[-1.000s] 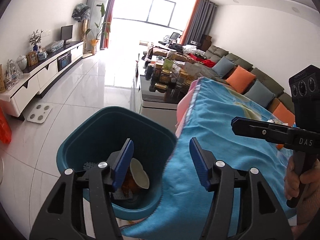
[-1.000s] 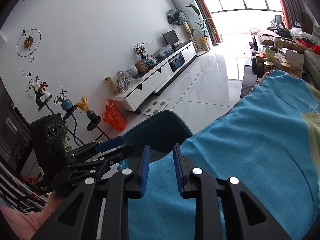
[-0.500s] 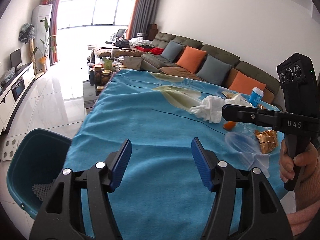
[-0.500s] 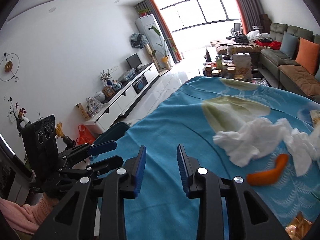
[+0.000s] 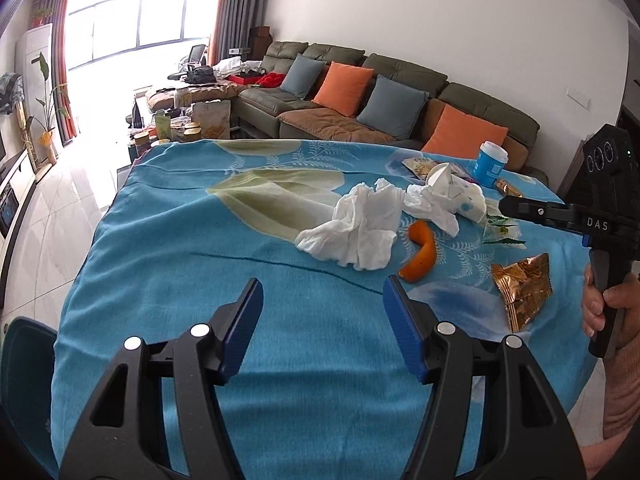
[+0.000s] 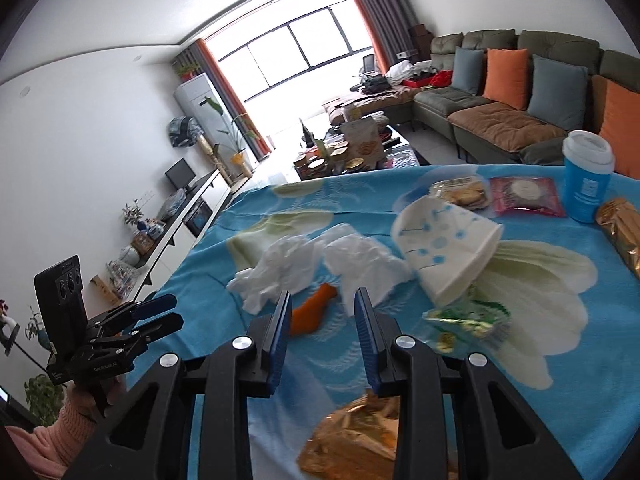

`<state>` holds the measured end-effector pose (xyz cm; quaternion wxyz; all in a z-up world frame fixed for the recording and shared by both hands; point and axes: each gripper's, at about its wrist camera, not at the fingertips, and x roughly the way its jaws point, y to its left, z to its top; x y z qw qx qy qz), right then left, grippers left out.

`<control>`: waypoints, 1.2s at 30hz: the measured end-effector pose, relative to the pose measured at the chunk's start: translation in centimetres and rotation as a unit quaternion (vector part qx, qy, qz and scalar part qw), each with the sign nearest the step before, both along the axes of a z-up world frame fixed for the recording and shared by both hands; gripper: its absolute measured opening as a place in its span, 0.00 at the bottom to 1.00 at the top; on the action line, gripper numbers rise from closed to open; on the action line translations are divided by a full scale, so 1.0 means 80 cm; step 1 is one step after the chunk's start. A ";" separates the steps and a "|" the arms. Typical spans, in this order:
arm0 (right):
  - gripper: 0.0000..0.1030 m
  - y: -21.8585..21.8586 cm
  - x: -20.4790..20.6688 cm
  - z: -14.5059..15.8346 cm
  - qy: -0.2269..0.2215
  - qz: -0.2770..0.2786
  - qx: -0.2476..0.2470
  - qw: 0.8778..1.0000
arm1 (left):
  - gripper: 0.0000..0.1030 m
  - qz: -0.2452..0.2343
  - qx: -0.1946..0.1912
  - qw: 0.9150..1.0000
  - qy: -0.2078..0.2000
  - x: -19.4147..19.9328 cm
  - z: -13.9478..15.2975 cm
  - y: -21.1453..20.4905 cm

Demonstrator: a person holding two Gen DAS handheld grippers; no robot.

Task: Collect trash
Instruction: 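Move both tools back over the table toward the white tissue and cup, then grasp the white tissue with the left tool while the right tool grasps another paper cup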

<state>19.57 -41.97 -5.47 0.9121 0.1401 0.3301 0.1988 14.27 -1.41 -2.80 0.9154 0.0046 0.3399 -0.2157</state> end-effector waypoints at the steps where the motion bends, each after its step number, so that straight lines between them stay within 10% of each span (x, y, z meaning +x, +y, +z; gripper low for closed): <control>1: 0.37 -0.011 0.004 -0.001 0.002 -0.009 0.001 1.000 | 0.60 -0.002 0.003 1.000 0.001 0.008 0.001 -0.006; 18: 0.30 -0.075 0.073 -0.046 0.071 -0.047 0.060 0.995 | 0.62 -0.028 0.046 0.997 0.059 0.103 -0.025 -0.073; 29: 0.05 -0.064 0.068 -0.035 0.054 -0.030 0.058 0.996 | 0.16 -0.032 0.038 0.996 0.074 0.106 -0.034 -0.073; 36: 0.11 -0.061 0.076 -0.039 0.062 -0.023 0.077 0.995 | 0.17 -0.033 0.039 0.996 0.069 0.098 -0.033 -0.071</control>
